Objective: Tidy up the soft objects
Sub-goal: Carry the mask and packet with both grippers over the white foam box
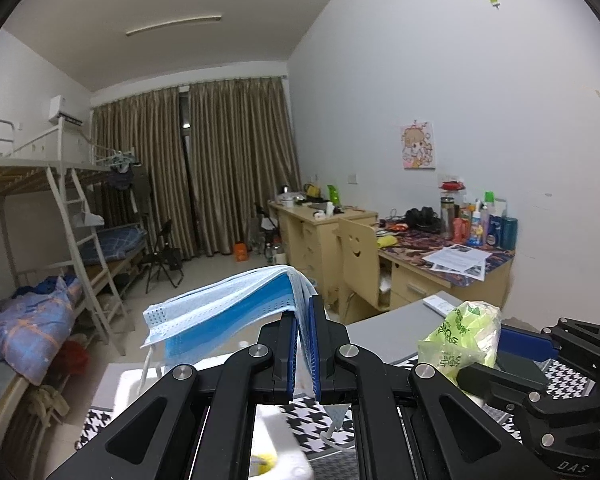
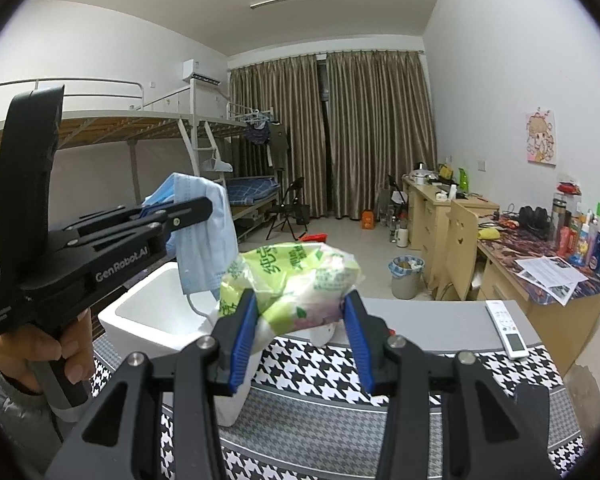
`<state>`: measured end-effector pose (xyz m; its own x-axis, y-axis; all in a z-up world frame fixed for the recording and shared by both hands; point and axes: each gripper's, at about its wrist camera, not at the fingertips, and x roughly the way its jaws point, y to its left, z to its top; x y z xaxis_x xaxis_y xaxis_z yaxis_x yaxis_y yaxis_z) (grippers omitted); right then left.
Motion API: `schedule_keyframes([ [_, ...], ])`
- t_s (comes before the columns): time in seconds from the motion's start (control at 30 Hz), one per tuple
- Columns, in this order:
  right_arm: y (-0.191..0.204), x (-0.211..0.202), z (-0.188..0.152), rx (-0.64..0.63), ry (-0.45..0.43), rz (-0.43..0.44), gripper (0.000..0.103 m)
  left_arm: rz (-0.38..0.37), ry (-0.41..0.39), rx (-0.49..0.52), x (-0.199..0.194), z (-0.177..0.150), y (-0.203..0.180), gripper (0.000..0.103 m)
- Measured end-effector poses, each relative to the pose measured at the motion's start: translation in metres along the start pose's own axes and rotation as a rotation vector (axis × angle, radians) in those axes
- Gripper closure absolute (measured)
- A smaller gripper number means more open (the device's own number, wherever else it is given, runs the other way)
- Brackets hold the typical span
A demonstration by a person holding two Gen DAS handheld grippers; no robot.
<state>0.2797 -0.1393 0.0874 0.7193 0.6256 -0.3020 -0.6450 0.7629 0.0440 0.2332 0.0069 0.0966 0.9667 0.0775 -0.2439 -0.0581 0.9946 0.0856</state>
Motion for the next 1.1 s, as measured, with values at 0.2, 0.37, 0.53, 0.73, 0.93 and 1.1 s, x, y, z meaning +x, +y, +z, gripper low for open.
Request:
schedule_keyframes([
  [0.2,0.01,0.008,0.002,-0.014,0.005,0.036,0.055,0.036,-0.006,-0.014,-0.002,0.0,0.011,0.097],
  [0.37,0.022,0.017,0.004,-0.027,0.02,0.067,0.055,0.075,0.0,-0.028,-0.002,-0.002,0.023,0.097],
  [0.53,0.034,0.028,0.009,-0.045,0.035,0.092,0.055,0.109,0.011,-0.036,-0.003,-0.005,0.035,0.097],
  [0.73,0.045,0.036,0.011,-0.056,0.049,0.112,0.055,0.14,0.025,-0.048,-0.003,-0.01,0.049,0.097],
  [0.93,0.054,0.043,0.012,-0.071,0.061,0.125,0.055,0.158,0.043,-0.052,0.0,-0.016,0.059,0.097],
  [1.1,0.057,0.046,0.012,-0.078,0.074,0.132,0.055,0.168,0.073,-0.064,0.004,-0.023,0.068,0.097],
])
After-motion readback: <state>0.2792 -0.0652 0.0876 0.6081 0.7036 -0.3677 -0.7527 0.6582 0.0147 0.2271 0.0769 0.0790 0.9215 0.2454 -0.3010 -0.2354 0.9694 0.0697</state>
